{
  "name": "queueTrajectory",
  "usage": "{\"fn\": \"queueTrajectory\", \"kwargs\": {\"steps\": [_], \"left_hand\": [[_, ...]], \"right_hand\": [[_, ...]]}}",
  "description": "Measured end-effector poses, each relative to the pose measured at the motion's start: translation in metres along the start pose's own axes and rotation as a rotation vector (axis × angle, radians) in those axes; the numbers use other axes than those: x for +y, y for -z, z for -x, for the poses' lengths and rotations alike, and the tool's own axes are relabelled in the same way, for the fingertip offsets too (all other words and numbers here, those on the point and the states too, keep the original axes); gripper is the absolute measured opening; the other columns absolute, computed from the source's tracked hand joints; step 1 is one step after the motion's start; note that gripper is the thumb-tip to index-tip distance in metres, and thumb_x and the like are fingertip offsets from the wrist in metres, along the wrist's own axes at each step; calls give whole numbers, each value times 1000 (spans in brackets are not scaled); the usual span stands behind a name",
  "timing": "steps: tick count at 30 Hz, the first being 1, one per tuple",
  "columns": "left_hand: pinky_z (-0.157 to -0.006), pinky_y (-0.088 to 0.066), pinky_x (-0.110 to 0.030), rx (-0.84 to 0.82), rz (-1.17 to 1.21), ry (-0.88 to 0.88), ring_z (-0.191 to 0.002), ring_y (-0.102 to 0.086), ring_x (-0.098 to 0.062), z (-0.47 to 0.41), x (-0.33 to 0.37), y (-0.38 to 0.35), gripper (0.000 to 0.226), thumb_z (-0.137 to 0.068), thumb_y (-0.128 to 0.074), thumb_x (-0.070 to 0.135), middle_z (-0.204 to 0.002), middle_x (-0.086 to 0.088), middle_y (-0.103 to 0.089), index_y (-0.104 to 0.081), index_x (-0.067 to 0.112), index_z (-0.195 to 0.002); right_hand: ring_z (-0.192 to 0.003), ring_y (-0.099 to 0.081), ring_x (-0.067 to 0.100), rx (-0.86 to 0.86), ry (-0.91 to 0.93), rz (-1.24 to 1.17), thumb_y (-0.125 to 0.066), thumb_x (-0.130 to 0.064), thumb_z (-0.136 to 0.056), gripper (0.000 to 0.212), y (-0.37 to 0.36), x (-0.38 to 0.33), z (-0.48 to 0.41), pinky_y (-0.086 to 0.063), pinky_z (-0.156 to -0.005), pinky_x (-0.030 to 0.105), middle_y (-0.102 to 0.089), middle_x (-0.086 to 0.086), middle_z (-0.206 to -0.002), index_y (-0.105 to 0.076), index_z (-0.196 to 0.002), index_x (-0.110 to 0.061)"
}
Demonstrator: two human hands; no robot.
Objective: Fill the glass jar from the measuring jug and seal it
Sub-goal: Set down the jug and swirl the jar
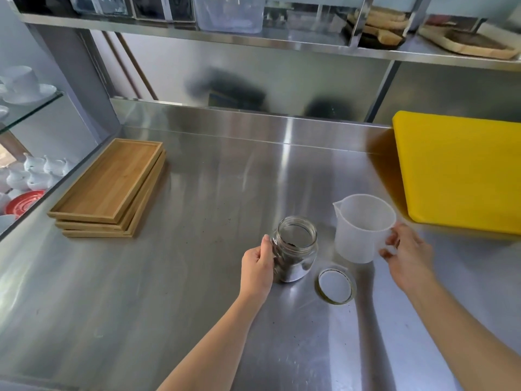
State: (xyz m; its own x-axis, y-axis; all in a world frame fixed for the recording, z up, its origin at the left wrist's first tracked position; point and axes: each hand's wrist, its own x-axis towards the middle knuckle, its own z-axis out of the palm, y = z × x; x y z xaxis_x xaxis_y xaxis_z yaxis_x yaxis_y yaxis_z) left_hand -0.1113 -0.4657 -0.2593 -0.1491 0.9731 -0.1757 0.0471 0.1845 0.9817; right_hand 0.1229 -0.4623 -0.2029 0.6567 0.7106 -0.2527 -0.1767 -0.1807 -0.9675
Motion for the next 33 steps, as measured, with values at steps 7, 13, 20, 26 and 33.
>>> {"fn": "queueTrajectory", "kwargs": {"steps": [7, 13, 20, 26, 33], "left_hand": [[-51, -12, -32, -2, 58, 14, -44, -15, -11, 0, -1, 0, 60, -96, -40, 31, -41, 13, -18, -18, 26, -41], [-56, -11, -37, -3, 74, 20, -45, -14, -10, 3, 5, -2, 62, -97, -39, 28, -40, 14, -17, -17, 27, -40], [-53, -13, -35, -11, 73, 20, -42, -16, -9, 4, 8, -1, 62, -97, -39, 28, -39, 14, -19, -18, 26, -38], [-54, -15, -34, 9, 66, 24, -43, -17, -9, 4, 11, -1, 60, -97, -39, 27, -40, 12, -19, -18, 26, -41], [-48, -19, -31, 38, 62, 18, -43, -19, -11, 10, 14, -1, 52, -97, -41, 30, -45, 4, -25, -26, 15, -49]], "right_hand": [[-85, -50, 23, 7, -75, 6, -52, -20, -91, 13, 13, 13, -4, -50, -78, 40, -50, 6, -77, -54, -84, -10], [-92, -48, 24, 17, -34, 90, -52, -19, -90, 10, 19, 17, -6, -43, -80, 38, -54, 5, -83, -57, -85, -12], [-92, -49, 17, 42, 464, 249, -57, -26, -88, 19, 12, -4, 12, -40, -69, 15, -54, 4, -104, -58, -105, -17], [-80, -48, -8, -272, 822, 352, -51, -41, -77, 32, -19, -23, 58, -40, -66, 2, -50, -13, -88, -52, -100, -20], [-106, -47, 2, -627, 656, 585, -71, -32, -69, 64, -41, 34, 80, -38, -89, 15, -47, -8, -114, -40, -125, -26]]}}
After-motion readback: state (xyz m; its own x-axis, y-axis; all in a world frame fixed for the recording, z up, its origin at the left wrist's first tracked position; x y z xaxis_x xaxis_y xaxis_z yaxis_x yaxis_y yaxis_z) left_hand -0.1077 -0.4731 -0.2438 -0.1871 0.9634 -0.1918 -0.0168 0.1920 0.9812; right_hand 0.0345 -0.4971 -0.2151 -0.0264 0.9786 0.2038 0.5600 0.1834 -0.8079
